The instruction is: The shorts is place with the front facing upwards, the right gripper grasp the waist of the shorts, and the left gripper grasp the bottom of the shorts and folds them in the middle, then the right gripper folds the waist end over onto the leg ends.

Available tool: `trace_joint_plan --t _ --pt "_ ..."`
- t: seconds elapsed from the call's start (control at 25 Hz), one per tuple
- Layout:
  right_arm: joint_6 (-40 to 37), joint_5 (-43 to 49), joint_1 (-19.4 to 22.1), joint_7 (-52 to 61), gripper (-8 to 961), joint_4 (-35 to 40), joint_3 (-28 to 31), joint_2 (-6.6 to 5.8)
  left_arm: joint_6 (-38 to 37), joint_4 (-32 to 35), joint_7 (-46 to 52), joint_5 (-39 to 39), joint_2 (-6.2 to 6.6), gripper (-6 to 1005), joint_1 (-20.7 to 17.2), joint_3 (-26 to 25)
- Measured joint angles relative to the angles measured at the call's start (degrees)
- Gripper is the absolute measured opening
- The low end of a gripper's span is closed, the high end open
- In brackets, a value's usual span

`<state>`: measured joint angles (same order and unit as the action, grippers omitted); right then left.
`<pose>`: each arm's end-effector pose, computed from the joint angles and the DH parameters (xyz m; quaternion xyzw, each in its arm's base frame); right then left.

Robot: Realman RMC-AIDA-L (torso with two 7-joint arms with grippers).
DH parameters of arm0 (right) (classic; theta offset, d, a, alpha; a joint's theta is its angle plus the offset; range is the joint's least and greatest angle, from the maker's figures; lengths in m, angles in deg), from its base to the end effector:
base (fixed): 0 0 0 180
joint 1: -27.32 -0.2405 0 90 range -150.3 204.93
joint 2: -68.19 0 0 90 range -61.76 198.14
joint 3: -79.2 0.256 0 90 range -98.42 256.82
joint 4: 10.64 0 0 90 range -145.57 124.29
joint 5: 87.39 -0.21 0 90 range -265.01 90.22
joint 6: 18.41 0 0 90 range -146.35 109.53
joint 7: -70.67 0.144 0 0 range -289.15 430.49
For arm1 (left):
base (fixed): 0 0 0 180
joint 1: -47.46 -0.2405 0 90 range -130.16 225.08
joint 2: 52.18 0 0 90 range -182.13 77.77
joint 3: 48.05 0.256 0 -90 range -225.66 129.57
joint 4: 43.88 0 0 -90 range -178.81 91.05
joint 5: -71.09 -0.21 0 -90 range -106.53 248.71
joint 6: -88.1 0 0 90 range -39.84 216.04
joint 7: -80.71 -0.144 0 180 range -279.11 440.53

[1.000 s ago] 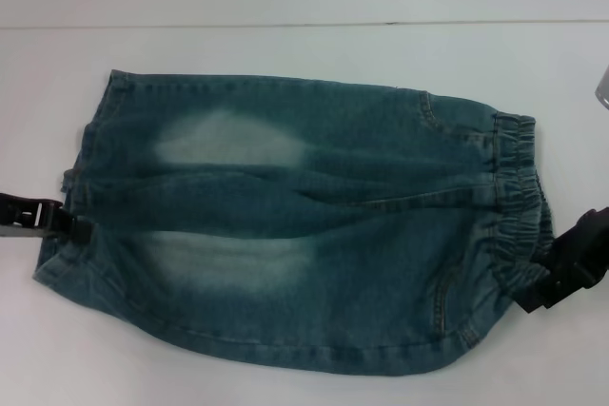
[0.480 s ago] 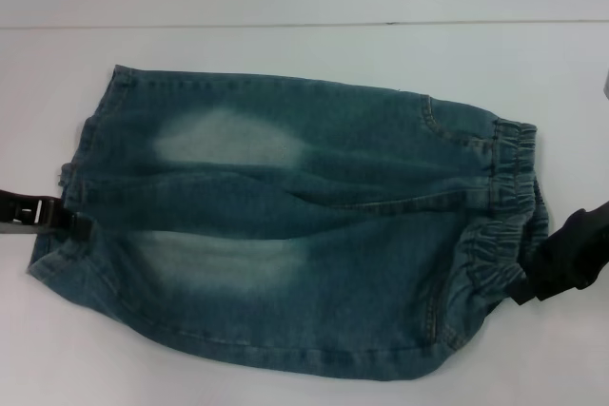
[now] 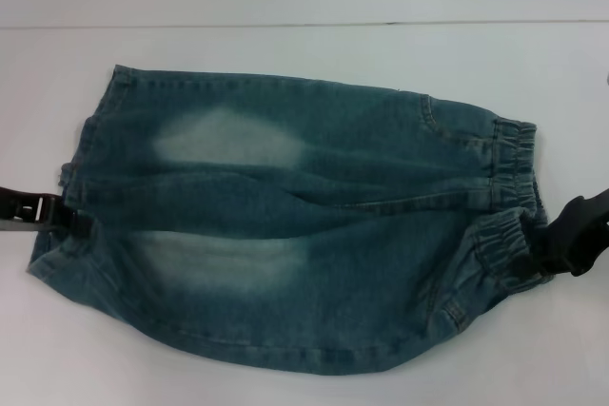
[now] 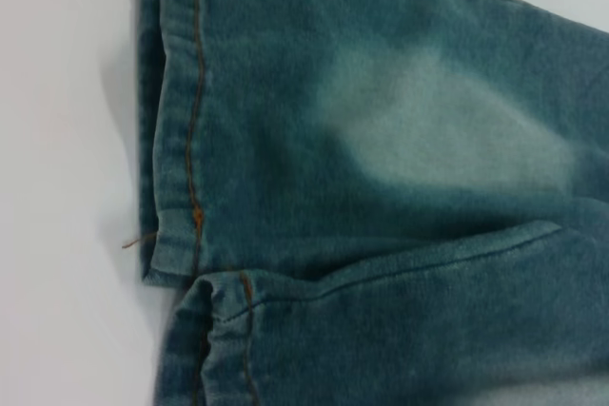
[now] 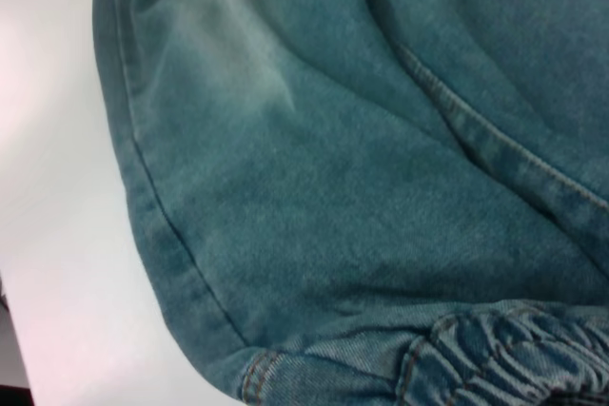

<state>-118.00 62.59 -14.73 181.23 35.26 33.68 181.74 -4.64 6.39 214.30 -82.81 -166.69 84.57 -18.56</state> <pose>0.2611 0.3487 0.0356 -0.9374 0.3333 -0.0999 0.0119 -0.3078 0.3474 0.0692 -0.7935 -0.5891 0.0013 0.1524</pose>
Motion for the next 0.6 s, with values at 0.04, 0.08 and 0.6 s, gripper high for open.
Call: trace_joint_plan --t 0.04,0.08,0.6 --pt "0.07 -0.01 0.07 -0.11 61 -0.07 0.18 0.0 0.01 0.0 0.0 0.05 0.03 1 0.02 -0.02" --pt "0.13 -0.02 0.15 -0.29 60 -0.19 0.55 0.0 0.02 0.0 0.0 0.2 0.07 1 0.05 -0.03" --pt "5.41 -12.3 6.06 -4.87 45 -5.5 15.11 -1.86 4.1 0.11 0.62 8.51 0.96 0 0.31 -3.36"
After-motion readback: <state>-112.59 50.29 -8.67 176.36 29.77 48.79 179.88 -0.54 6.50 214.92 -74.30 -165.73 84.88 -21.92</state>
